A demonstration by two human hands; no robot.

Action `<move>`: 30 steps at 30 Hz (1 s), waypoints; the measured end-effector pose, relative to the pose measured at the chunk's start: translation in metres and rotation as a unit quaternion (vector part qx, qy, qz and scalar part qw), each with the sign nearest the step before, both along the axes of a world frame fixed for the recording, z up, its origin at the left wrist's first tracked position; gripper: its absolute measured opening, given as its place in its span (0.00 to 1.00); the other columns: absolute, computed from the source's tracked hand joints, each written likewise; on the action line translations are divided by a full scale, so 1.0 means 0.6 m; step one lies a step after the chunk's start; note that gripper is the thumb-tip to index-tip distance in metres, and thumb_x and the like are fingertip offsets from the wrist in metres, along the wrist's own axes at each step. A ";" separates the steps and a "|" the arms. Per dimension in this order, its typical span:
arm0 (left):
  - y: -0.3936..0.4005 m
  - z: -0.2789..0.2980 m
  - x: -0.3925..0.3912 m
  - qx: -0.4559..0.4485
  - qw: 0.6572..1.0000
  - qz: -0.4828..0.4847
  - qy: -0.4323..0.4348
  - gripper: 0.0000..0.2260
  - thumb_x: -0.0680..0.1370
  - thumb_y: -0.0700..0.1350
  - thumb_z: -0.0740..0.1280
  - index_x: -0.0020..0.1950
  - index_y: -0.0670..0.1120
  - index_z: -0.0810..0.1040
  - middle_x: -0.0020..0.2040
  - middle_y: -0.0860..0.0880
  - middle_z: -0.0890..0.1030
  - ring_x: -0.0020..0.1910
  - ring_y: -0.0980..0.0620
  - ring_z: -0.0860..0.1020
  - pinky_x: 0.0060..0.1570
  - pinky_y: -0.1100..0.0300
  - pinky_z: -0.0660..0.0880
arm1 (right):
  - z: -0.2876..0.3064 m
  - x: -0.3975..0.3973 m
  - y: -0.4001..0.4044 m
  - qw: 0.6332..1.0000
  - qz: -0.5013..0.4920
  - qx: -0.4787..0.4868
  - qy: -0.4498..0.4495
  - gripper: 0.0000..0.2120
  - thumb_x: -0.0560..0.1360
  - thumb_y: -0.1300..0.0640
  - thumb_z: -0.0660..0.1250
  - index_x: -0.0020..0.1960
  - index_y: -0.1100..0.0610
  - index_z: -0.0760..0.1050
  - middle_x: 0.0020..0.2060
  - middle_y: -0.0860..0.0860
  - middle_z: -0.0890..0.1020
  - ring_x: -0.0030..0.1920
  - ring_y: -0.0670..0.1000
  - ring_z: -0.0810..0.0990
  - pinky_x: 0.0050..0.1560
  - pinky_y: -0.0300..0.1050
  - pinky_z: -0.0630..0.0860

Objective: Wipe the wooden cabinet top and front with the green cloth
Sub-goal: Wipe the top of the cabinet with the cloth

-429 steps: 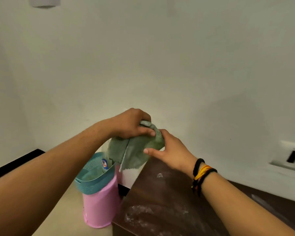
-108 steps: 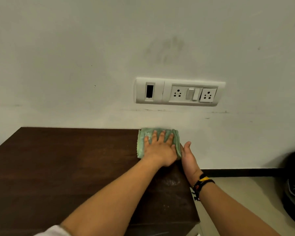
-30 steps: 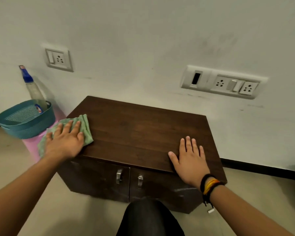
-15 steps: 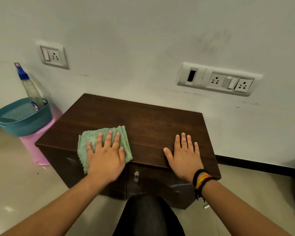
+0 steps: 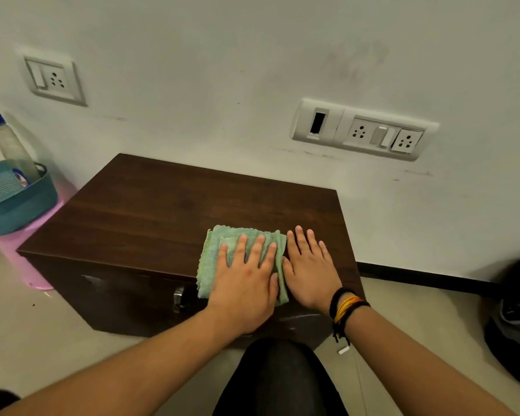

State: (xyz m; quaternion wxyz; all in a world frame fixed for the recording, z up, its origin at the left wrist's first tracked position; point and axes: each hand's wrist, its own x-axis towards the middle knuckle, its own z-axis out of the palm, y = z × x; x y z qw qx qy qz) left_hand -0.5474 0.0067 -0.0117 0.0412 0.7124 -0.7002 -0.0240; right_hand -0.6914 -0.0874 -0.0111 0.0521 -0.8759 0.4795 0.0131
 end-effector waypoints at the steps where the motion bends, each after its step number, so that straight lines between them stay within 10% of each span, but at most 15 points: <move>1: 0.003 -0.001 0.014 0.001 0.999 -0.045 -0.011 0.28 0.82 0.61 0.40 0.81 0.55 0.41 0.83 0.49 0.45 0.81 0.43 0.43 0.76 0.36 0.44 | 0.000 -0.018 -0.003 1.000 0.030 0.008 -0.004 0.29 0.84 0.43 0.42 0.82 0.51 0.43 0.82 0.50 0.45 0.81 0.52 0.42 0.80 0.53 0.45; 10: -0.029 -0.012 -0.033 -0.005 0.977 -0.194 -0.083 0.29 0.84 0.60 0.44 0.80 0.52 0.37 0.82 0.46 0.41 0.80 0.40 0.41 0.76 0.36 0.45 | -0.010 -0.139 -0.024 0.985 0.070 0.017 -0.158 0.27 0.82 0.43 0.42 0.80 0.45 0.56 0.79 0.41 0.58 0.79 0.40 0.51 0.80 0.45 0.48; 20: -0.088 -0.006 -0.189 0.008 0.972 -0.233 -0.037 0.31 0.84 0.59 0.49 0.82 0.46 0.44 0.82 0.42 0.47 0.80 0.37 0.42 0.75 0.32 0.45 | -0.002 -0.162 -0.025 0.809 -0.154 0.214 -0.525 0.20 0.85 0.49 0.50 0.75 0.49 0.68 0.78 0.42 0.63 0.76 0.37 0.58 0.69 0.25 0.56; 26: -0.069 -0.021 -0.083 -0.032 0.960 -0.271 -0.061 0.28 0.84 0.58 0.48 0.81 0.48 0.47 0.82 0.43 0.50 0.81 0.41 0.45 0.77 0.39 0.44 | 0.001 -0.146 -0.015 0.972 -0.099 0.079 -0.197 0.34 0.79 0.35 0.43 0.81 0.50 0.54 0.79 0.44 0.56 0.80 0.46 0.47 0.77 0.44 0.47; 30: -0.022 -0.030 0.035 -0.022 0.971 -0.215 -0.103 0.29 0.84 0.60 0.47 0.82 0.51 0.44 0.83 0.47 0.49 0.81 0.43 0.46 0.78 0.41 0.48 | 0.005 -0.073 0.006 0.999 -0.049 -0.001 -0.010 0.41 0.77 0.33 0.33 0.81 0.56 0.48 0.81 0.56 0.52 0.81 0.55 0.47 0.79 0.51 0.47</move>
